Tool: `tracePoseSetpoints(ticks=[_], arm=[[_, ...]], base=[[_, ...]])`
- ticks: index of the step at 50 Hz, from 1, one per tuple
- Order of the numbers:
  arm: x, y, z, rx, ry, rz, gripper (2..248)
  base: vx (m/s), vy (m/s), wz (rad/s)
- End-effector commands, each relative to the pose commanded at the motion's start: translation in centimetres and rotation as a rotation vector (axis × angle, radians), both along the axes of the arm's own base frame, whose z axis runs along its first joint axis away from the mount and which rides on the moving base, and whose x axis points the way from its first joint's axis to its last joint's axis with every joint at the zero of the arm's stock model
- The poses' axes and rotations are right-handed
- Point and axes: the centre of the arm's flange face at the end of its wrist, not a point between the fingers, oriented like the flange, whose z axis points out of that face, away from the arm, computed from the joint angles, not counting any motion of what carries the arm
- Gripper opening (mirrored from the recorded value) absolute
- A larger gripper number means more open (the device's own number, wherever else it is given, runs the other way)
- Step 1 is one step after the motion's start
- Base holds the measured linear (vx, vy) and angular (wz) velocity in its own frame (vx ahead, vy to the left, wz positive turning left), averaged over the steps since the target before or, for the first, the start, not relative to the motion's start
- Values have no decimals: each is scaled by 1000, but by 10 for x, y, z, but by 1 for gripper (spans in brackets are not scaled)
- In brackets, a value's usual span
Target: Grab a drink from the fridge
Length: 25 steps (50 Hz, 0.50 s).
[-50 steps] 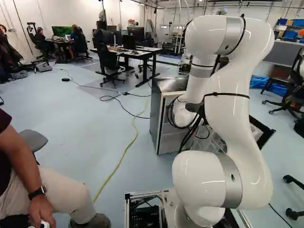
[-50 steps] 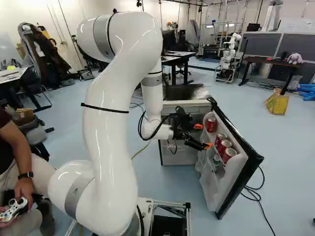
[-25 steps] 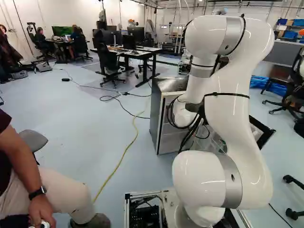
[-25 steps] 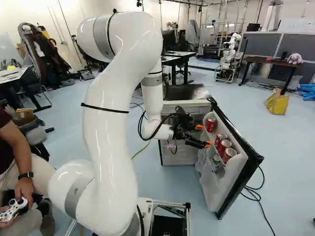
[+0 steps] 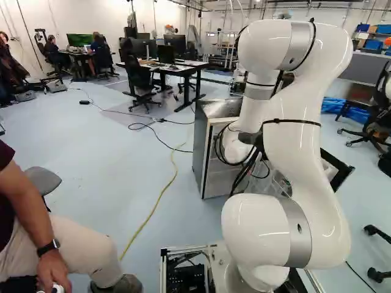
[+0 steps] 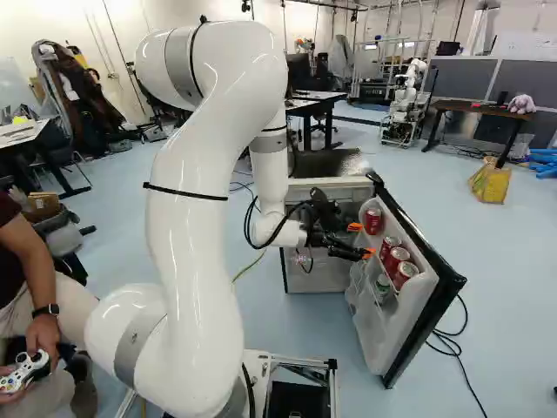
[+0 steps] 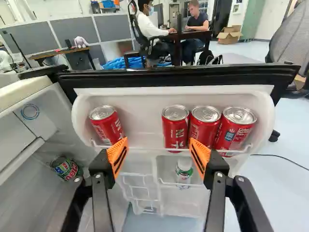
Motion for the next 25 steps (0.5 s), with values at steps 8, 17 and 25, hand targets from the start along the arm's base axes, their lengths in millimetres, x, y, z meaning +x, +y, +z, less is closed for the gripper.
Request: tracePoseSetpoints(ticks=[8, 17, 25], arm=[[0, 0, 0, 0, 0, 0, 169], [0, 0, 0, 0, 0, 0, 171], [0, 0, 0, 0, 0, 0, 171]], base=[[0, 0, 0], [0, 0, 0], [0, 0, 0]])
